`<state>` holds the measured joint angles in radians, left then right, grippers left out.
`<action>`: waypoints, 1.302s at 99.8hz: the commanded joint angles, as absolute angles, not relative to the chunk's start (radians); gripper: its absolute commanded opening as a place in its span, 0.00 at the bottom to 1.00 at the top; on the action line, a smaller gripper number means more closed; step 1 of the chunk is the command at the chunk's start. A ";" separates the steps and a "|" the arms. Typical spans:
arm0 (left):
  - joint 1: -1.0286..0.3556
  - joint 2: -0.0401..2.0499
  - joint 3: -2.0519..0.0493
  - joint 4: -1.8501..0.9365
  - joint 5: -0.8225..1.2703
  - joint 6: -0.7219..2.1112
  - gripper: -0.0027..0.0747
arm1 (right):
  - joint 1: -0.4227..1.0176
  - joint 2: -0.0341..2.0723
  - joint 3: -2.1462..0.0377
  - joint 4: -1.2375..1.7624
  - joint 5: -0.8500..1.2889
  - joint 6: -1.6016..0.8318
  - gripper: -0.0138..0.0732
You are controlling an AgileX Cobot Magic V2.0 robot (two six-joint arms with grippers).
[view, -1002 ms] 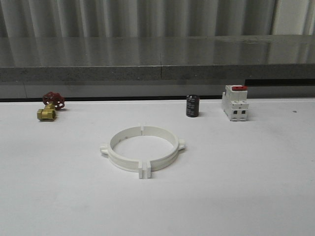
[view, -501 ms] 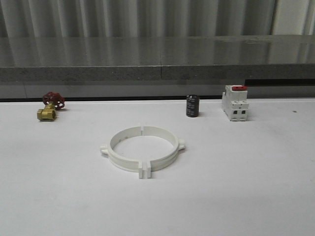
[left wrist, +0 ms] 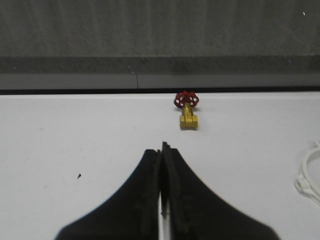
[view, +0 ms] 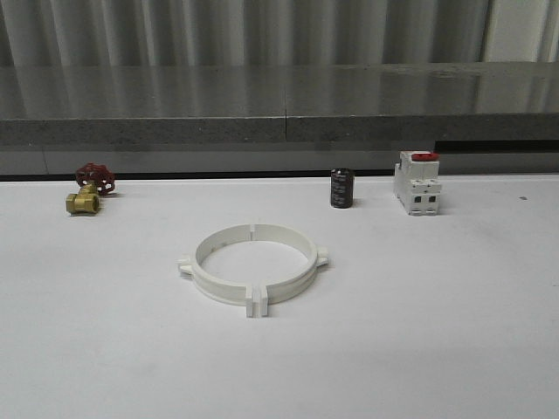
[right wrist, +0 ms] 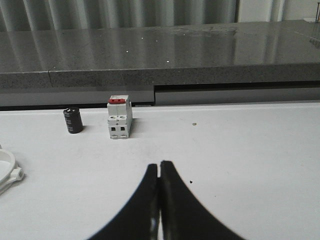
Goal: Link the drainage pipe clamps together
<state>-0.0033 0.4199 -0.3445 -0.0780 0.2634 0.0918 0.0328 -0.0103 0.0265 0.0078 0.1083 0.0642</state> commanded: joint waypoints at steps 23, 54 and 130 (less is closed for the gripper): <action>-0.014 0.214 -0.175 0.081 0.121 -0.081 0.01 | 0.026 -0.029 0.010 0.007 0.020 0.058 0.08; -0.014 0.036 -0.023 0.083 0.087 -0.081 0.01 | 0.026 -0.029 0.010 0.007 0.021 0.058 0.08; -0.013 -0.031 0.044 0.094 0.008 -0.083 0.01 | 0.026 -0.029 0.010 0.007 0.022 0.058 0.08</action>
<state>-0.0092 -0.0049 0.0004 0.0944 0.0925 -0.0748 0.0328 -0.0103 0.0265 0.0078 0.1060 0.0642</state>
